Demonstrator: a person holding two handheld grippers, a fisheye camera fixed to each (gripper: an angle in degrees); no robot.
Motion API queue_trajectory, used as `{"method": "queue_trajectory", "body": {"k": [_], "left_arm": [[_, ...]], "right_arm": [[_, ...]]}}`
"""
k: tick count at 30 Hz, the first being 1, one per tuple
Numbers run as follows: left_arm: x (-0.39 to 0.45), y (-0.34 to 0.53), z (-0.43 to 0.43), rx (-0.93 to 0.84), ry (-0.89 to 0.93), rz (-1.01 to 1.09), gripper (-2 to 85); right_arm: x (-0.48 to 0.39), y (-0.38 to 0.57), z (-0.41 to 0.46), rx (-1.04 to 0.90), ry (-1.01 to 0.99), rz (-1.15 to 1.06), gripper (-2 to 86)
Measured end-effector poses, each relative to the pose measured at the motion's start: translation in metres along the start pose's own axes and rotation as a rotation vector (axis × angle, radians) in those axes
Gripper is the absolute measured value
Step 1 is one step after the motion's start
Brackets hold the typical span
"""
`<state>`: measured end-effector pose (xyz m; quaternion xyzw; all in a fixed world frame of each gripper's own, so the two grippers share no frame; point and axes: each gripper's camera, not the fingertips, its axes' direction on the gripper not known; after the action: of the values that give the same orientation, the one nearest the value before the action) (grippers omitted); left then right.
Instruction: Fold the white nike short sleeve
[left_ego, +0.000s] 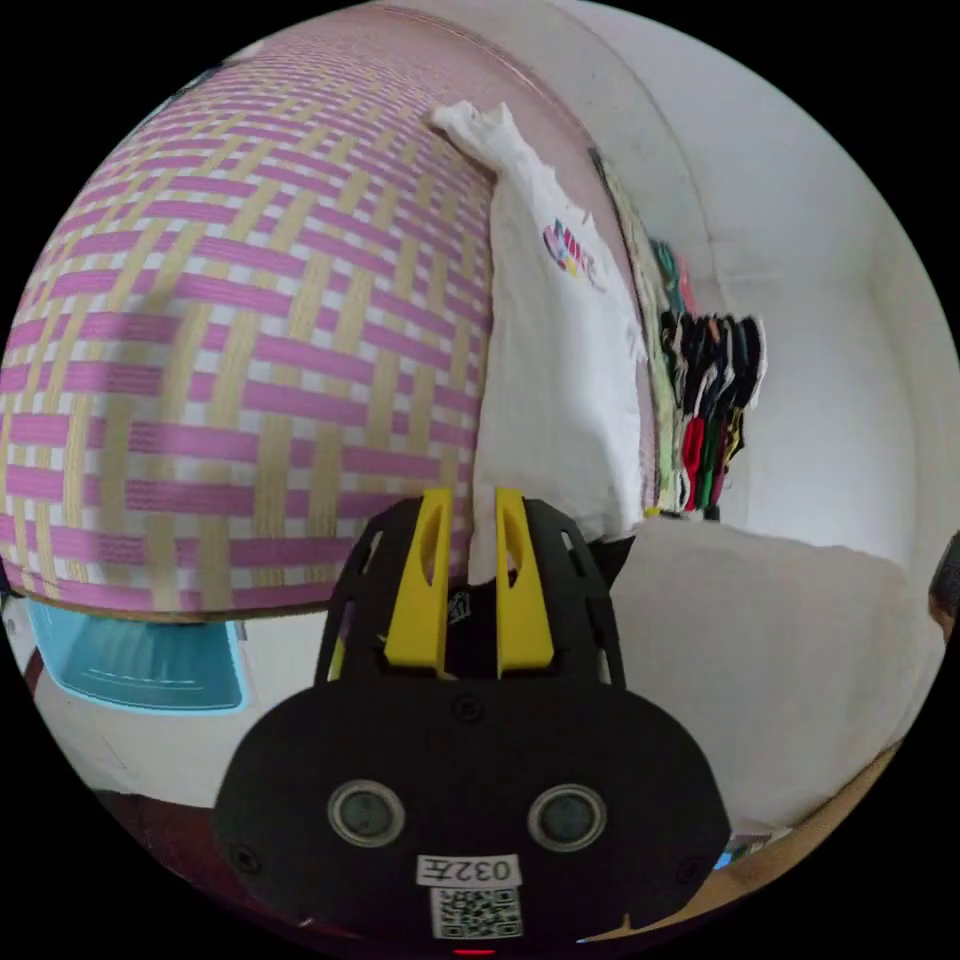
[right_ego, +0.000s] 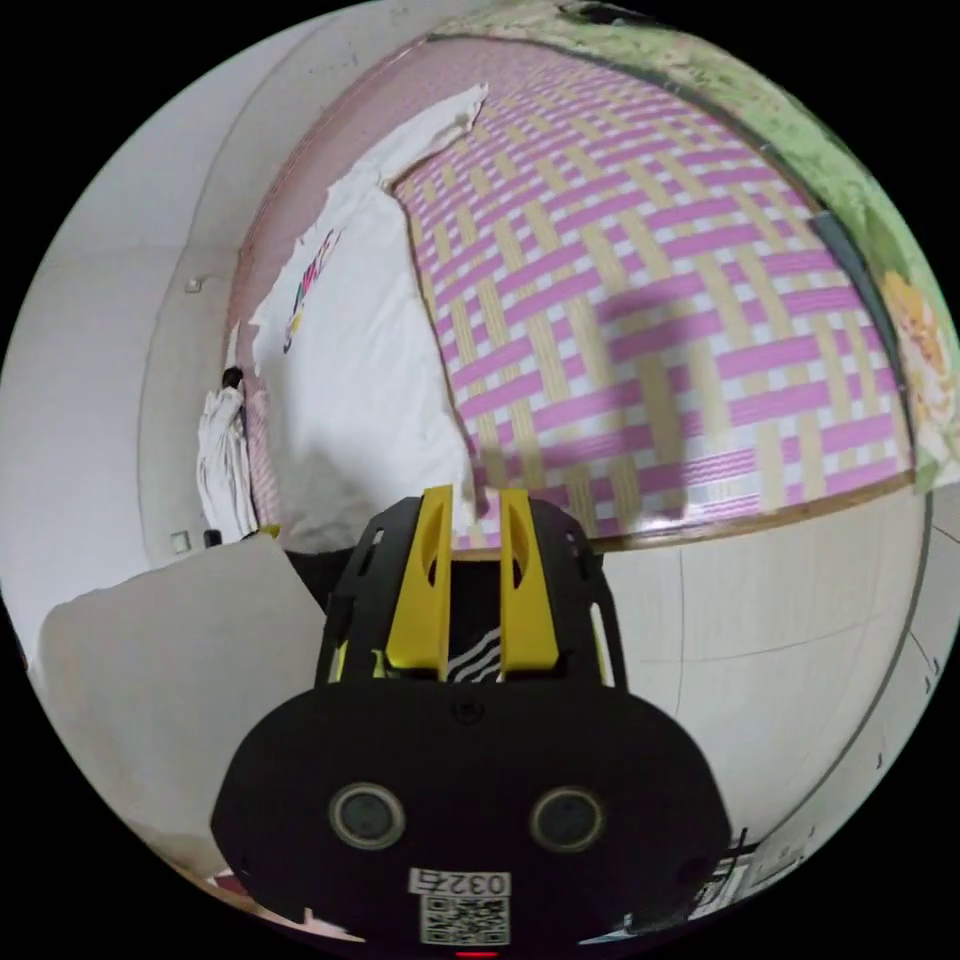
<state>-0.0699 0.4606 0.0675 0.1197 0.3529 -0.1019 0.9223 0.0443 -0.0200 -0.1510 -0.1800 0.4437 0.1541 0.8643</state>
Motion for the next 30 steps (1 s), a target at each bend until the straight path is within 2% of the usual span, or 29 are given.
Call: {"method": "queue_trajectory", "body": {"k": [3, 5, 10, 15, 19, 21, 23, 25, 26, 27, 28, 30], "left_arm": [[-0.021, -0.04, -0.012, 0.132, 0.101, -0.069, 3.6], [-0.025, -0.073, -0.01, 0.194, 0.164, -0.091, 3.9], [-0.031, -0.177, 0.016, 0.285, 0.178, -0.197, 3.8], [-0.039, -0.251, 0.031, 0.34, 0.186, -0.336, 6.9], [-0.032, -0.296, 0.045, 0.268, 0.111, -0.332, 3.2], [-0.023, -0.298, 0.039, 0.315, 0.138, -0.264, 0.2], [-0.006, -0.279, 0.016, 0.458, 0.202, -0.156, -0.9], [0.014, -0.231, -0.009, 0.62, 0.054, -0.067, -1.3], [0.013, -0.22, -0.009, 0.633, -0.012, -0.091, -1.4], [-0.004, -0.206, -0.001, 0.59, -0.098, -0.215, -1.3], [-0.03, -0.195, 0.007, 0.521, -0.056, -0.359, -1.1], [-0.049, -0.174, 0.004, 0.559, 0.067, -0.389, -0.4]], "right_arm": [[-0.036, -0.021, -0.01, 0.138, 0.043, -0.1, 5.7], [-0.064, -0.041, 0.0, 0.15, -0.001, -0.182, 5.2], [-0.13, -0.101, 0.075, 0.039, -0.378, -0.26, 5.1], [-0.193, -0.138, 0.139, -0.101, -0.356, -0.355, 5.1], [-0.219, -0.154, 0.173, -0.195, -0.284, -0.399, 4.9], [-0.22, -0.159, 0.184, -0.224, -0.242, -0.382, 4.3], [-0.216, -0.16, 0.19, -0.228, -0.215, -0.371, 1.5], [-0.204, -0.162, 0.19, -0.221, -0.286, -0.343, -0.5], [-0.201, -0.162, 0.19, -0.218, -0.305, -0.332, -0.6], [-0.195, -0.162, 0.191, -0.207, -0.332, -0.308, -0.8], [-0.189, -0.162, 0.191, -0.2, -0.361, -0.288, -0.9], [-0.183, -0.161, 0.191, -0.197, -0.388, -0.264, -0.9]]}}
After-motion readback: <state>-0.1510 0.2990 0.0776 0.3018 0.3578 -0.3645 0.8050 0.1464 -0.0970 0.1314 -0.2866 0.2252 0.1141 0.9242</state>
